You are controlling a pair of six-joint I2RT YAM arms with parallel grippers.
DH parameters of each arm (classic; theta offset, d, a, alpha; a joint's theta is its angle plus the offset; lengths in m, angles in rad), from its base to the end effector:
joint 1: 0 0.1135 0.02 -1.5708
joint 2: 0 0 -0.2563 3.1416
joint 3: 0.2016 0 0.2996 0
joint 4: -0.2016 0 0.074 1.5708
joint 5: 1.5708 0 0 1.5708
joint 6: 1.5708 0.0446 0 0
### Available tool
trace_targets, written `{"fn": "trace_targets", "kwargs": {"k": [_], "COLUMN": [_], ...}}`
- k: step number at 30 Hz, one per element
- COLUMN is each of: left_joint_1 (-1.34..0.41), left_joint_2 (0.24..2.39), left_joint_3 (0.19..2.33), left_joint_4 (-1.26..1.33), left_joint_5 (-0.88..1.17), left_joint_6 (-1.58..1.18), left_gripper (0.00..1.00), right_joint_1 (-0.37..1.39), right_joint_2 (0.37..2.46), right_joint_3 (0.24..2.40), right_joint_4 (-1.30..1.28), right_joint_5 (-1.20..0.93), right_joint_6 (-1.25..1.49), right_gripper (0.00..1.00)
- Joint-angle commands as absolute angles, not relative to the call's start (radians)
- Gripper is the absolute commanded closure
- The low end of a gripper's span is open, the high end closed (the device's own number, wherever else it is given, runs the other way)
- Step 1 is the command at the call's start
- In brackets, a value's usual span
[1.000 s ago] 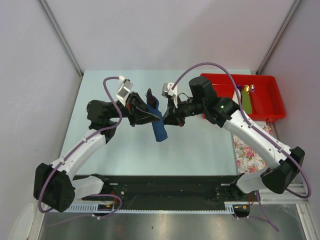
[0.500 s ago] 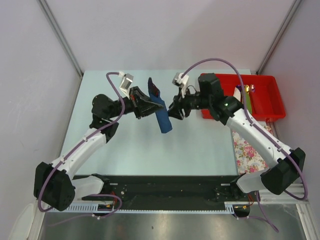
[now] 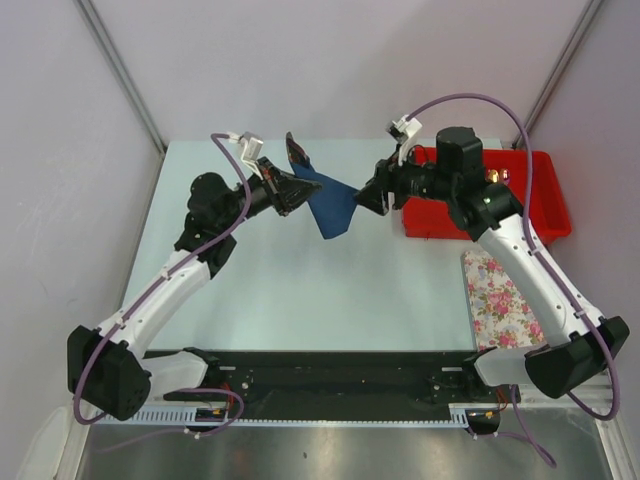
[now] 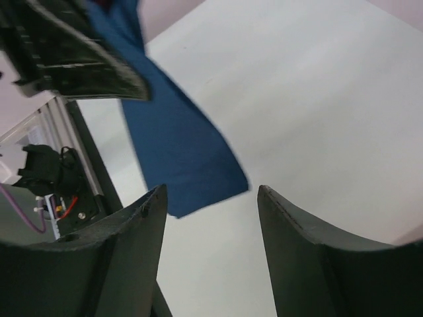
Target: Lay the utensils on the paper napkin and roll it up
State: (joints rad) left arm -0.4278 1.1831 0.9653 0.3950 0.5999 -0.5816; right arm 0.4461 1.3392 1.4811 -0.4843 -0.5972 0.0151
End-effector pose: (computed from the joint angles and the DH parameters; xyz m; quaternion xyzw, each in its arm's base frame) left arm 0.2914 -0.1605 0.3655 0.1788 0.6287 -0.5203 0.5496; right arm 0.3029 0.1726 0.4266 -0.3326 0.7268 0.3599 0.4813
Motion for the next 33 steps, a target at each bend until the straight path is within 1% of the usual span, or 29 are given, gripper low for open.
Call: {"fn": "trace_targets", "kwargs": {"k": [1, 9, 10, 11, 13, 15, 19, 22, 25, 30, 31, 33], "left_joint_1": [-0.43, -0.43, -0.43, -0.43, -0.43, -0.43, -0.43, -0.43, -0.43, -0.43, -0.43, -0.43], "left_joint_2": [1.187, 1.186, 1.186, 1.189, 1.195, 1.197, 1.2, 1.204, 1.212, 1.232, 1.232, 1.235], "left_joint_3": [1.032, 1.017, 1.012, 1.008, 0.988, 0.976, 0.96, 0.959, 0.959, 0.959, 0.96, 0.959], "left_joint_4": [0.432, 0.537, 0.554, 0.586, 0.642, 0.701, 0.762, 0.79, 0.824, 0.903, 0.914, 0.923], "left_joint_5": [0.583, 0.672, 0.678, 0.684, 0.719, 0.741, 0.762, 0.767, 0.778, 0.799, 0.805, 0.813], "left_joint_6": [-0.575, -0.652, -0.663, -0.684, -0.716, -0.759, -0.804, -0.816, -0.84, -0.885, -0.89, -0.893], "left_gripper": [1.0, 1.0, 1.0, 1.0, 1.0, 1.0, 1.0, 1.0, 1.0, 1.0, 1.0, 1.0], "right_joint_1": [0.528, 0.584, 0.592, 0.6, 0.615, 0.618, 0.621, 0.629, 0.643, 0.653, 0.655, 0.655], "right_joint_2": [1.315, 1.365, 1.371, 1.377, 1.379, 1.382, 1.385, 1.385, 1.381, 1.384, 1.385, 1.385], "right_joint_3": [1.534, 1.528, 1.528, 1.525, 1.52, 1.517, 1.505, 1.5, 1.496, 1.485, 1.486, 1.489], "right_joint_4": [-0.44, -0.393, -0.388, -0.387, -0.384, -0.38, -0.361, -0.351, -0.347, -0.339, -0.336, -0.337], "right_joint_5": [-0.583, -0.62, -0.63, -0.64, -0.663, -0.673, -0.719, -0.764, -0.804, -0.842, -0.845, -0.842], "right_joint_6": [0.037, 0.046, 0.046, 0.046, 0.04, 0.035, 0.046, 0.07, 0.084, 0.107, 0.11, 0.113], "right_gripper": [0.38, 0.37, 0.34, 0.29, 0.27, 0.28, 0.35, 0.45, 0.52, 0.61, 0.65, 0.69]}}
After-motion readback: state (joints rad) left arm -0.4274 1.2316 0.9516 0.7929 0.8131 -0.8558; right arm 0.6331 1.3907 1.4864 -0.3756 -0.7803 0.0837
